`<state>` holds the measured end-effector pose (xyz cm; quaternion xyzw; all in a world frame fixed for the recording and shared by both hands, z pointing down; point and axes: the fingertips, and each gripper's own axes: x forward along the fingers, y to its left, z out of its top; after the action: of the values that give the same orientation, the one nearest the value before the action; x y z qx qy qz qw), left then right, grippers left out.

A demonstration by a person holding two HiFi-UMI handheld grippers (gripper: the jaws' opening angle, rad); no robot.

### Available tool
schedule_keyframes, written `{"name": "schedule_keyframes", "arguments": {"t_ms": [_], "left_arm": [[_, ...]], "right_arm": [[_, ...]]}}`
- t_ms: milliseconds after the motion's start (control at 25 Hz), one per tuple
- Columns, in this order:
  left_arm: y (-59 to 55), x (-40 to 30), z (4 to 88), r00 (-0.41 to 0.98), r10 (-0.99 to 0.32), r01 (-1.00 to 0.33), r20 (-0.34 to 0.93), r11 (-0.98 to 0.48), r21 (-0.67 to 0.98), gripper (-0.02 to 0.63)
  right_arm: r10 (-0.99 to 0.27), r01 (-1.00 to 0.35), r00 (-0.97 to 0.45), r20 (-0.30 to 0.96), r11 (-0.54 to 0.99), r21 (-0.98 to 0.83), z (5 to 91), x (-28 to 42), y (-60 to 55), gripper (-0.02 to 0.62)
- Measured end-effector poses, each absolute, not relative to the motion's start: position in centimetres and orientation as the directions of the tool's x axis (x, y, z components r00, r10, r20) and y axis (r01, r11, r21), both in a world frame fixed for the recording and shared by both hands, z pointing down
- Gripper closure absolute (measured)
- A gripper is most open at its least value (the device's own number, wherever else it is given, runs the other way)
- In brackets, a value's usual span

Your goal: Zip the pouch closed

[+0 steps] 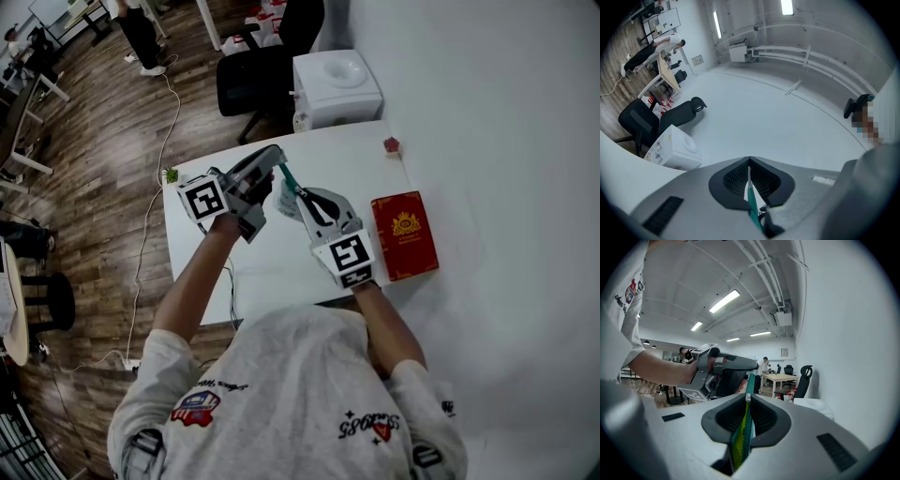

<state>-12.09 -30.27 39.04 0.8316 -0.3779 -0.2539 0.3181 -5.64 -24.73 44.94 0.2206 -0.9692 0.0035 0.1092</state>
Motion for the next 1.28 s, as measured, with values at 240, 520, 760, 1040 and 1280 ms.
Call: {"name": "schedule_keyframes", "arguments": {"t_ms": [240,520,760,1040,1280], "left_arm": [[-30.3,-12.2,39.4,0.582,-0.793,-0.46,-0.183,-0.506,0.73,0.603],[-30.4,-12.5,39.9,0.575,-0.799,-0.464,-0.178,-0.497,0.733,0.603],[-30.5,-12.7,40.3,0.567,-0.805,-0.472,-0.174,-0.491,0.733,0.603],[-30.6,-12.9,40.8,0.56,-0.809,-0.476,-0.178,-0.49,0.731,0.603],[-30.7,-13.3,41.2,0.55,-0.817,-0.479,-0.176,-0.48,0.735,0.603]], "right_arm": [[-0.429,-0.432,-0.876,0.221,0.901,0.037,45.4,-5.6,-24.7,0.558],[-0.429,-0.433,-0.875,0.223,0.901,0.033,45.8,-5.5,-24.6,0.558],[-0.423,-0.427,-0.877,0.227,0.904,0.032,46.3,-5.4,-24.6,0.558],[-0.415,-0.419,-0.882,0.225,0.907,0.031,46.9,-5.3,-24.7,0.558],[-0.41,-0.415,-0.883,0.227,0.909,0.029,47.3,-5.3,-24.6,0.558]]}}
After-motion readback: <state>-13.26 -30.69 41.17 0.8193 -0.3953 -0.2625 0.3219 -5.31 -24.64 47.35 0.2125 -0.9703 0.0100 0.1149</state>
